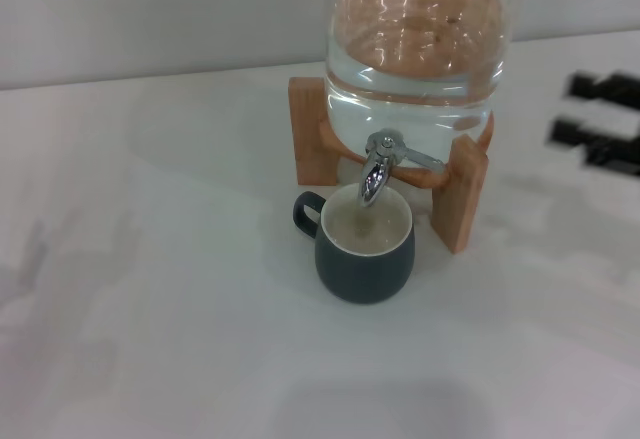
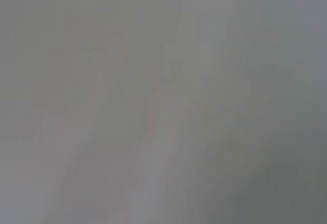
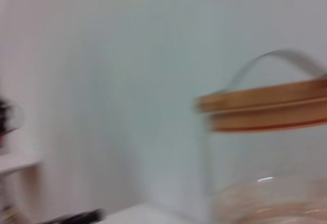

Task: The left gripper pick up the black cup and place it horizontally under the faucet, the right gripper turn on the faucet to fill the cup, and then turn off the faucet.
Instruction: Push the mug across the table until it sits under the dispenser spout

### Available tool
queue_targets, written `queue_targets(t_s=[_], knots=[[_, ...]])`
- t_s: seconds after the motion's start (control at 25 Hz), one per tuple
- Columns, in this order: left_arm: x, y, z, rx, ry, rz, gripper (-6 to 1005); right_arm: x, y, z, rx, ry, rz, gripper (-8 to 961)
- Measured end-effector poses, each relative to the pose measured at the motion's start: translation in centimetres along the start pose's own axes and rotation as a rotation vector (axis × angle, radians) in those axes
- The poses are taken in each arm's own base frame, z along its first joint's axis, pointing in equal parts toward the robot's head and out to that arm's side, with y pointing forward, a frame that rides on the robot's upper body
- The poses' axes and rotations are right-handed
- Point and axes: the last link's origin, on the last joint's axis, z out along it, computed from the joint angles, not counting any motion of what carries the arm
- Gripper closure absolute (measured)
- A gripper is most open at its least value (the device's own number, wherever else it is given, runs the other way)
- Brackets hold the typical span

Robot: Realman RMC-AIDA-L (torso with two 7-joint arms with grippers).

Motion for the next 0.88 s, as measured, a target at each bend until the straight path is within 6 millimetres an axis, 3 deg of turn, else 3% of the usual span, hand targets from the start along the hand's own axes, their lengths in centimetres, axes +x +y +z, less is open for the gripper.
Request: queue_targets(t_s=[0.2, 0.4, 0.6, 0.88], knots=[[0.2, -0.4, 0.0, 0.021, 0.014, -0.001, 402, 2.1, -1.7, -3.2, 0.226, -0.154, 0.001, 231], [0.5, -0.7, -0.1, 0.038, 0.027, 0.004, 402, 4.6, -2.1, -4.9, 0.399, -0.213, -0.006, 231], [0.8, -1.1, -0.1, 0.059, 0.043, 0.012, 402, 7.2, -1.9, -5.8, 0.551, -0.217, -0.018, 231], [1.0, -1.3, -0.1, 0.077, 0.059, 0.012, 402, 9.0, -1.3, -6.2, 0.64, -0.217, -0.031, 231]])
